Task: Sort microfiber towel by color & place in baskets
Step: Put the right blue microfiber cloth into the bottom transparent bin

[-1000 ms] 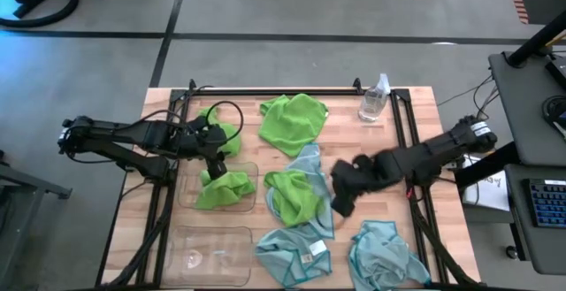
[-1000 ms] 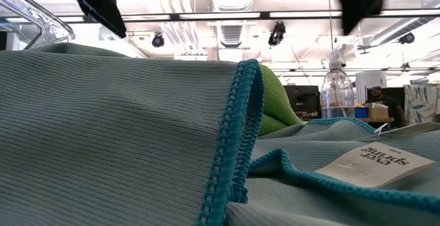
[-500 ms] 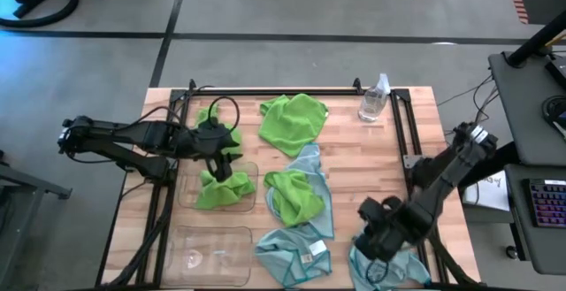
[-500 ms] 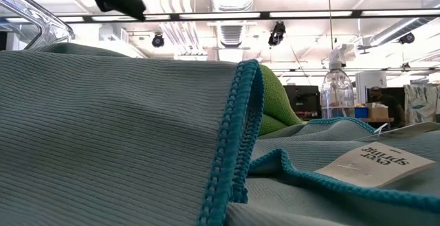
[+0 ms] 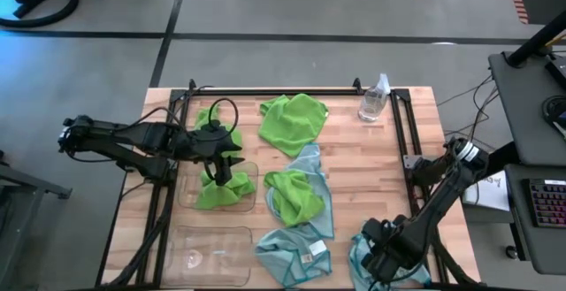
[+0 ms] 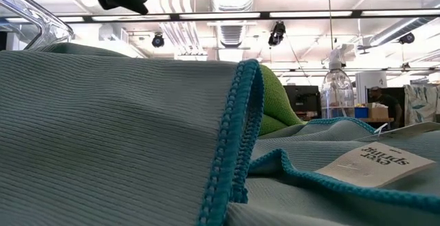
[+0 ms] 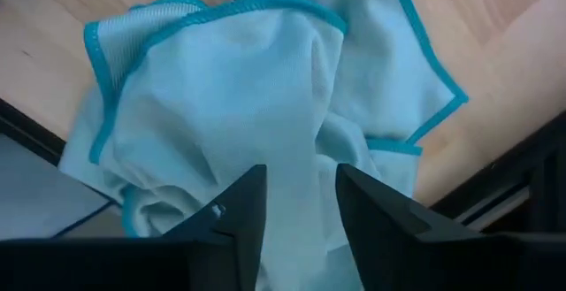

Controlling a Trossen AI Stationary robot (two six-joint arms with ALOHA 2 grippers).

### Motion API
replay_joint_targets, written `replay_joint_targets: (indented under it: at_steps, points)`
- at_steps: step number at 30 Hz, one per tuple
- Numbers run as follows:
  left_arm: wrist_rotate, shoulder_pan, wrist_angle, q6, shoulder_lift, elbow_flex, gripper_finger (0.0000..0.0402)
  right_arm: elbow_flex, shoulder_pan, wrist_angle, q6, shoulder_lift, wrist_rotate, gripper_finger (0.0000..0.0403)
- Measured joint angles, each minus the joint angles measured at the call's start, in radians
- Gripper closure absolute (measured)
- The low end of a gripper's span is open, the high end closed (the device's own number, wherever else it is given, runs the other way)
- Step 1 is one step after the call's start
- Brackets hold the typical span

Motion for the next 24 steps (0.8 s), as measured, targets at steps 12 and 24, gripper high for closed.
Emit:
replay_joint_targets:
  at_steps: [12,24]
  points:
    - [0.040,-0.001,0.000,0.009,-0.009,0.000,0.0251,0.002,0.015,0.120,0.096,0.021,-0.011,0.0218]
    - [0.084,-0.003,0.000,0.075,-0.020,0.000,0.0251,0.000,0.015,0.120,0.091,0.146,-0.025,0.0230]
